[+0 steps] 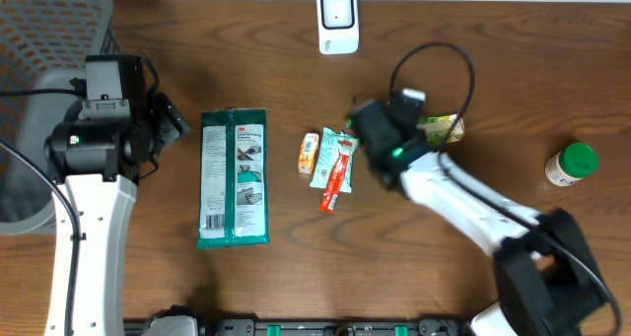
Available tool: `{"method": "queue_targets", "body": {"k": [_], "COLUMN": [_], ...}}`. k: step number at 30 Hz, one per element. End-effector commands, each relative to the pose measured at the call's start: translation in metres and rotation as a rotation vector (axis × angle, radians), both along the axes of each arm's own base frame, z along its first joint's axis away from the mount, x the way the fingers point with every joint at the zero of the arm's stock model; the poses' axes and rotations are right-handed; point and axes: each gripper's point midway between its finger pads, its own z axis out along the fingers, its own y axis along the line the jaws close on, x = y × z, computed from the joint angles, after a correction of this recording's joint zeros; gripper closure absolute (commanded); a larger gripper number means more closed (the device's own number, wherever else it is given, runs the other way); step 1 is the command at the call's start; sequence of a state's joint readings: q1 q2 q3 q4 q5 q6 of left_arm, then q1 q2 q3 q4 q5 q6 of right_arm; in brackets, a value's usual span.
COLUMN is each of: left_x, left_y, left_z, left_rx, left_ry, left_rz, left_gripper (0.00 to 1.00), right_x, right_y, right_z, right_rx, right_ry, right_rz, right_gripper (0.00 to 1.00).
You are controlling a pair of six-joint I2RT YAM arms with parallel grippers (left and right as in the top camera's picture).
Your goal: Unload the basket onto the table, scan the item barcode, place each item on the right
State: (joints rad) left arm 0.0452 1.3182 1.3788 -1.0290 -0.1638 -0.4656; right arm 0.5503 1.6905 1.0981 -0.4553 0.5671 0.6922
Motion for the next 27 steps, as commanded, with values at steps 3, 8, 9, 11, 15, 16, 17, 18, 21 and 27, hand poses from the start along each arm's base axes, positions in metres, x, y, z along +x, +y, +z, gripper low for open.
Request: {"method": "queue_targets", "body": {"k": [3,8,9,11,15,16,17,18,21,27], "left_x": [-0.001,-0.001,-0.001,-0.001,-0.001,-0.001,-0.001,-0.001,-0.001,-0.001], "left_y": [0.003,0.003,0.003,0.003,0.003,0.003,0.003,0.003,0.003,0.003], "left_z": [0.004,0.004,0.004,0.004,0.004,0.004,0.004,0.004,0.004,0.004], "left_rx": [0.018,0.018,0.018,0.018,0.018,0.018,0.018,0.018,0.018,0.018], "left_ry": [-0.006,-0.006,-0.006,-0.006,-0.006,-0.006,-0.006,-0.006,-0.006,-0.006], "left_rz": [0.0,0.0,0.0,0.0,0.0,0.0,0.0,0.0,0.0,0.0], "left_gripper": [0.11,0.11,0.11,0.11,0.11,0.11,0.11,0.11,0.11,0.11], "right_x": [0.021,0.017,0.016,0.017,0.018,0.019,0.019,0.019,0.019,0.016], "right_y": [0.003,-0.036,-0.05,-0.078,-0.116,-0.122,-0.126,-0.128,-0.13,-0.107], "right_z": [0.073,0.062,0.057,0.047,0.027,0.02,0.013,0.006,-0.022,-0.07], "right_rx": [0.288,0.366,0.366,0.36,0.389,0.397,0.405,0.414,0.43,0.55], "right_ry": [0.079,0.181,0.198,0.222,0.259,0.272,0.288,0.303,0.367,0.476], "right_rz": [0.247,0.392,0.36,0.283,0.185,0.172,0.167,0.161,0.143,0.184], "right_gripper": [0.25,0.11,0.1,0.09,0.08,0.08,0.08,0.07,0.08,0.1]}}
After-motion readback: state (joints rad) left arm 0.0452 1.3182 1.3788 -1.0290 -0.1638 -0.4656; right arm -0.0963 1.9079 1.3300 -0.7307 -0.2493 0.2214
